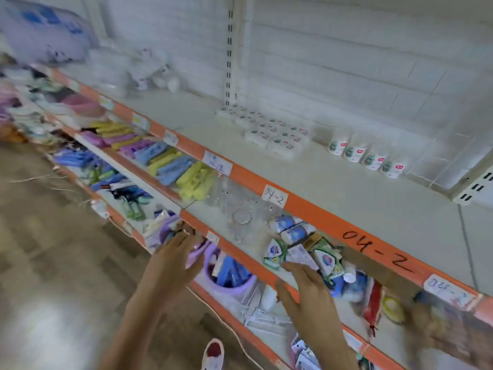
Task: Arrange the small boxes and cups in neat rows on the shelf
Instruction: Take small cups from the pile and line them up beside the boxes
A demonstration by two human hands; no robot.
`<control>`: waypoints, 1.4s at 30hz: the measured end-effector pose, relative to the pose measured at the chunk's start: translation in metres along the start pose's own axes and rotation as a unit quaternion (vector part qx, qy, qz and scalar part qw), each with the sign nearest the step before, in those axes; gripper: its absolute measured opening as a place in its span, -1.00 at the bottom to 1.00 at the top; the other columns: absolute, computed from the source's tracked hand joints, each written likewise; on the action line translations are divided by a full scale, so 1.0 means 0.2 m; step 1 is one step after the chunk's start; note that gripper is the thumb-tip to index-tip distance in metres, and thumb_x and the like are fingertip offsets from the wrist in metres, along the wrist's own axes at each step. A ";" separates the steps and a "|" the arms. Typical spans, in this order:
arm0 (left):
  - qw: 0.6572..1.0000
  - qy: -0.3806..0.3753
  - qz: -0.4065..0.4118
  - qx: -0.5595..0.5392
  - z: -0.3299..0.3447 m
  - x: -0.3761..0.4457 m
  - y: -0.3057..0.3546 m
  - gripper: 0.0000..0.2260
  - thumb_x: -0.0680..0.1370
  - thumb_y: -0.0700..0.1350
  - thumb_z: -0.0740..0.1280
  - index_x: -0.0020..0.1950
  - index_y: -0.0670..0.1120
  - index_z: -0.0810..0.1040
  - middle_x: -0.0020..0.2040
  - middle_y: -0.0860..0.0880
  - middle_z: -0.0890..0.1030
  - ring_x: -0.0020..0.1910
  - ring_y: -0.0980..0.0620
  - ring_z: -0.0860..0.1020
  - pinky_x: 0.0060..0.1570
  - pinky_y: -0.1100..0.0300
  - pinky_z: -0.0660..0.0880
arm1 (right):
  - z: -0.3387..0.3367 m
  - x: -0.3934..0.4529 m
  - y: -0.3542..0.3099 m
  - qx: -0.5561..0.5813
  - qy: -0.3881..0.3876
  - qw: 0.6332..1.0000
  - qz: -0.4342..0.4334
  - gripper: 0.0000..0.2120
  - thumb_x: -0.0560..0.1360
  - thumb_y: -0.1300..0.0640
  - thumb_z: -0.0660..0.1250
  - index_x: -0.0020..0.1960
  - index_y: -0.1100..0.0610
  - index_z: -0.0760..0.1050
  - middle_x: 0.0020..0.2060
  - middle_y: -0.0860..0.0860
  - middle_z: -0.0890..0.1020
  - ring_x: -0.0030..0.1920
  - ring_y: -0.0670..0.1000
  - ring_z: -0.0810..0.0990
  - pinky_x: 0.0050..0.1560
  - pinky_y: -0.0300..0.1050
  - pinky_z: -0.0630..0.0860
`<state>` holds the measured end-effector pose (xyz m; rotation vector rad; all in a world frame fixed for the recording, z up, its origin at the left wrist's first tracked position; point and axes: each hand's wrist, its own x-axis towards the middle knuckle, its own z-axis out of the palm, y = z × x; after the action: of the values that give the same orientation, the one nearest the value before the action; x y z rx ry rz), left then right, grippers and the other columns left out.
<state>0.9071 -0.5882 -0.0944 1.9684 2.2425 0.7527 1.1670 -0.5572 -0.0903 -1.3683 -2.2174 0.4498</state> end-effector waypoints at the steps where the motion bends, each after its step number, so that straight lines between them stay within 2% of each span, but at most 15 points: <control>1: 1.000 -0.002 -0.026 0.011 -0.02 -0.06 -0.07 -0.70 0.35 0.03 0.25 -0.06 -0.09 0.61 -0.17 -0.04 0.63 -0.25 -0.09 0.62 -0.34 0.13 0.51 | 0.05 0.00 -0.04 0.012 -0.020 1.000 -0.019 -0.60 0.48 -0.18 0.11 0.22 -0.04 0.45 0.08 -0.08 0.54 0.04 0.00 0.53 -0.09 -0.14 0.49; 3: 0.997 -0.005 -0.077 -0.003 -0.07 -0.16 -0.21 -0.60 0.36 0.10 0.14 -0.01 -0.09 0.61 -0.08 -0.06 0.62 -0.14 -0.11 0.61 -0.23 0.02 0.57 | 0.14 0.03 -0.14 0.028 -0.057 0.997 -0.052 -0.47 0.41 -0.26 -0.01 0.24 -0.06 0.43 0.10 -0.12 0.52 0.02 -0.04 0.52 -0.06 -0.19 0.45; 5: 0.994 0.014 -0.107 -0.016 -0.13 -0.25 -0.32 -0.62 0.39 0.12 0.13 0.03 -0.03 0.58 -0.02 -0.04 0.60 -0.06 -0.06 0.59 -0.13 0.04 0.56 | 0.23 0.07 -0.24 0.048 -0.073 0.993 -0.076 -0.54 0.45 -0.21 0.06 0.24 -0.05 0.44 0.10 -0.12 0.51 0.09 -0.06 0.49 0.03 -0.21 0.43; 8: 0.988 0.046 -0.145 -0.010 -0.25 -0.33 -0.46 -0.73 0.38 0.02 0.24 0.03 0.00 0.56 -0.08 -0.03 0.62 -0.13 -0.01 0.59 -0.24 0.19 0.50 | 0.38 0.18 -0.39 0.063 -0.111 0.986 -0.107 -0.63 0.50 -0.14 0.15 0.26 -0.08 0.41 0.16 -0.17 0.48 0.19 -0.13 0.41 0.11 -0.33 0.34; 10: 0.984 0.048 -0.172 0.007 -0.33 -0.34 -0.56 -0.67 0.39 0.07 0.20 0.05 -0.01 0.58 -0.08 0.01 0.61 -0.12 -0.02 0.60 -0.23 0.23 0.43 | 0.48 0.28 -0.51 0.066 -0.130 0.980 -0.137 -0.57 0.46 -0.19 0.09 0.25 -0.06 0.43 0.15 -0.16 0.50 0.19 -0.13 0.43 0.13 -0.33 0.33; 12: 0.978 0.063 -0.197 0.021 -0.40 -0.35 -0.71 -0.62 0.40 0.12 0.15 0.07 -0.01 0.56 -0.07 0.03 0.59 -0.10 -0.01 0.59 -0.19 0.22 0.43 | 0.58 0.39 -0.67 0.081 -0.140 0.975 -0.154 -0.47 0.38 -0.25 0.02 0.20 -0.04 0.48 0.09 -0.14 0.53 0.12 -0.10 0.49 0.10 -0.24 0.40; 15: 0.972 0.092 -0.213 0.043 -0.53 -0.36 -0.94 -0.68 0.41 0.11 0.18 0.06 0.03 0.54 -0.09 0.07 0.59 -0.12 0.01 0.59 -0.16 0.15 0.48 | 0.76 0.54 -0.93 0.106 -0.151 0.968 -0.168 -0.51 0.38 -0.22 0.08 0.16 -0.02 0.51 0.06 -0.12 0.54 0.09 -0.08 0.51 0.03 -0.17 0.48; 19: 0.967 0.094 -0.230 0.055 -0.68 -0.33 -1.29 -0.66 0.40 0.12 0.15 0.04 0.02 0.56 -0.10 0.07 0.59 -0.12 0.00 0.59 -0.18 0.11 0.50 | 0.99 0.71 -1.29 0.126 -0.168 0.958 -0.194 -0.62 0.41 -0.11 0.17 0.14 0.02 0.52 0.01 -0.13 0.53 0.08 -0.09 0.48 0.08 -0.25 0.39; 21: 0.965 0.097 -0.235 0.068 -0.75 -0.30 -1.45 -0.67 0.40 0.11 0.17 0.03 0.00 0.56 -0.10 0.06 0.59 -0.14 -0.02 0.59 -0.21 0.13 0.49 | 1.10 0.79 -1.43 0.124 -0.180 0.956 -0.198 -0.62 0.40 -0.09 0.18 0.15 0.02 0.52 0.02 -0.13 0.55 0.08 -0.09 0.47 0.10 -0.22 0.39; 23: 0.963 0.099 -0.239 0.079 -0.79 -0.26 -1.59 -0.72 0.40 0.06 0.23 0.02 -0.01 0.57 -0.10 0.06 0.59 -0.16 -0.02 0.60 -0.22 0.16 0.45 | 1.21 0.86 -1.54 0.109 -0.191 0.951 -0.215 -0.61 0.41 -0.10 0.18 0.17 0.00 0.51 0.06 -0.11 0.58 0.10 -0.07 0.50 0.10 -0.18 0.42; 26: 0.965 0.094 -0.237 0.068 -0.79 -0.21 -1.74 -0.72 0.42 0.08 0.21 0.03 0.00 0.56 -0.10 0.07 0.59 -0.15 0.01 0.60 -0.20 0.13 0.50 | 1.36 0.97 -1.65 0.090 -0.217 0.944 -0.230 -0.59 0.42 -0.11 0.17 0.22 0.00 0.48 0.11 -0.10 0.56 0.14 -0.07 0.48 0.14 -0.19 0.40; 28: 0.963 0.088 -0.246 0.063 -0.77 -0.18 -1.84 -0.75 0.43 0.04 0.29 0.04 -0.01 0.57 -0.08 0.07 0.59 -0.13 0.03 0.59 -0.16 0.11 0.52 | 1.44 1.05 -1.71 0.087 -0.226 0.942 -0.232 -0.62 0.46 -0.08 0.21 0.24 0.00 0.46 0.14 -0.11 0.54 0.17 -0.07 0.46 0.16 -0.21 0.38; 33: 0.965 0.064 -0.243 0.076 -0.76 0.11 -2.11 -0.75 0.48 -0.02 0.35 0.13 -0.02 0.54 0.05 0.05 0.58 0.04 0.00 0.55 -0.01 0.10 0.45 | 1.62 1.39 -1.81 0.081 -0.232 0.939 -0.242 -0.68 0.53 -0.01 0.24 0.27 -0.03 0.41 0.17 -0.13 0.49 0.21 -0.10 0.40 0.20 -0.23 0.33; 38: 0.975 0.061 -0.198 0.081 -0.79 0.62 -2.37 -0.71 0.52 0.05 0.25 0.22 0.03 0.48 0.12 0.08 0.51 0.11 0.04 0.50 -0.01 0.21 0.36 | 1.77 1.87 -1.86 0.076 -0.192 0.948 -0.244 -0.68 0.52 0.00 0.27 0.25 0.00 0.44 0.13 -0.10 0.52 0.16 -0.07 0.45 0.12 -0.26 0.35; 42: 0.984 0.044 -0.159 0.069 -0.83 1.10 -2.52 -0.69 0.51 0.08 0.23 0.23 0.06 0.47 0.17 0.09 0.51 0.16 0.05 0.49 0.07 0.18 0.39 | 1.81 2.28 -1.91 0.068 -0.173 0.949 -0.255 -0.65 0.52 -0.09 0.19 0.26 -0.03 0.42 0.17 -0.14 0.49 0.18 -0.12 0.41 0.23 -0.23 0.35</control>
<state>0.3464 -0.4645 -0.0903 1.5923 2.6375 0.6730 0.5105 -0.3240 -0.0852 -0.6356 -2.6450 0.6691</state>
